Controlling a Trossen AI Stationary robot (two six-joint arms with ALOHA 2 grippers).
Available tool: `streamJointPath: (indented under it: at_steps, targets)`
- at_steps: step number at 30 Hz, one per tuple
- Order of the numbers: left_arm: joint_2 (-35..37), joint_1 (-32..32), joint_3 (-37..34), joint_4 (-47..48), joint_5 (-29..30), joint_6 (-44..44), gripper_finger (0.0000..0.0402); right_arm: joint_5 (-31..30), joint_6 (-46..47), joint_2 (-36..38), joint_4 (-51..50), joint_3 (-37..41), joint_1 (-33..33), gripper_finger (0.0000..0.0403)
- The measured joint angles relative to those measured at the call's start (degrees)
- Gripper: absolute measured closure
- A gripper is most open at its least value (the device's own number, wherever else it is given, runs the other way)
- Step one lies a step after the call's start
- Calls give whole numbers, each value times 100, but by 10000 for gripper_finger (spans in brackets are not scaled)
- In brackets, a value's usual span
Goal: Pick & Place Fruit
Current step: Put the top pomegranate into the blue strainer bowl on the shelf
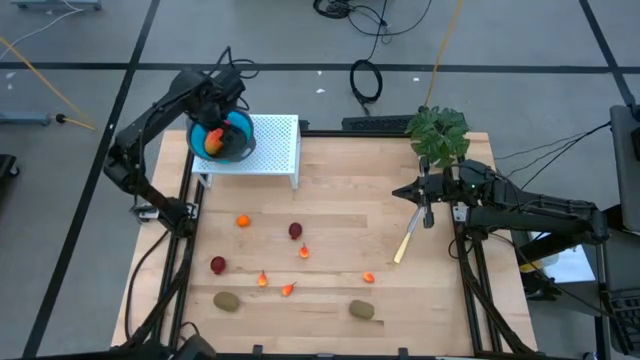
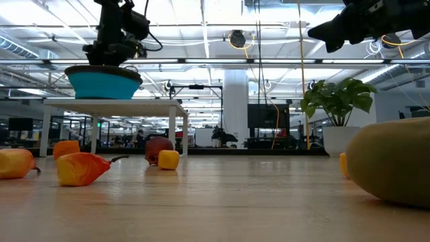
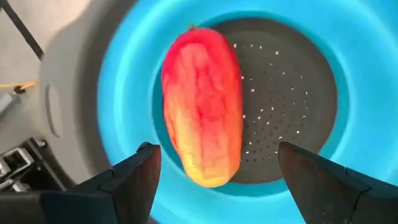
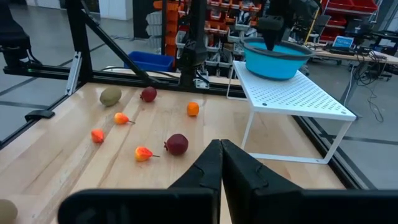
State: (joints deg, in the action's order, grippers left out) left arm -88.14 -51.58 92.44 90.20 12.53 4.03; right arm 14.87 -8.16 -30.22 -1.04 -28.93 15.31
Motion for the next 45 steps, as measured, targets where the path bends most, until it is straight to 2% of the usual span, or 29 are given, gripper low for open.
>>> streamJointPath:
  at_steps: [6, 11, 17, 27, 35, 45]
  targets:
    - [460, 144, 0, -7, -6, 240, 80, 17, 0, 0, 0, 0, 0, 403]
    - [848, 542, 0, -22, -59, 738, 80, 20, 0, 0, 0, 0, 0, 403]
    - [1226, 1340, 0, -29, -420, 1432, 80, 20, 0, 0, -2, 0, 0, 403]
    - [1287, 3031, 0, -51, -454, 2422, 80, 25, 0, 0, -4, 0, 0, 403]
    - [1266, 4296, 0, -272, 63, 3413, 80, 28, -1, 0, -7, 0, 2, 403]
    - [1003, 5386, 0, -1614, 498, 3577, 80, 28, -2, 0, -9, 0, 2, 403]
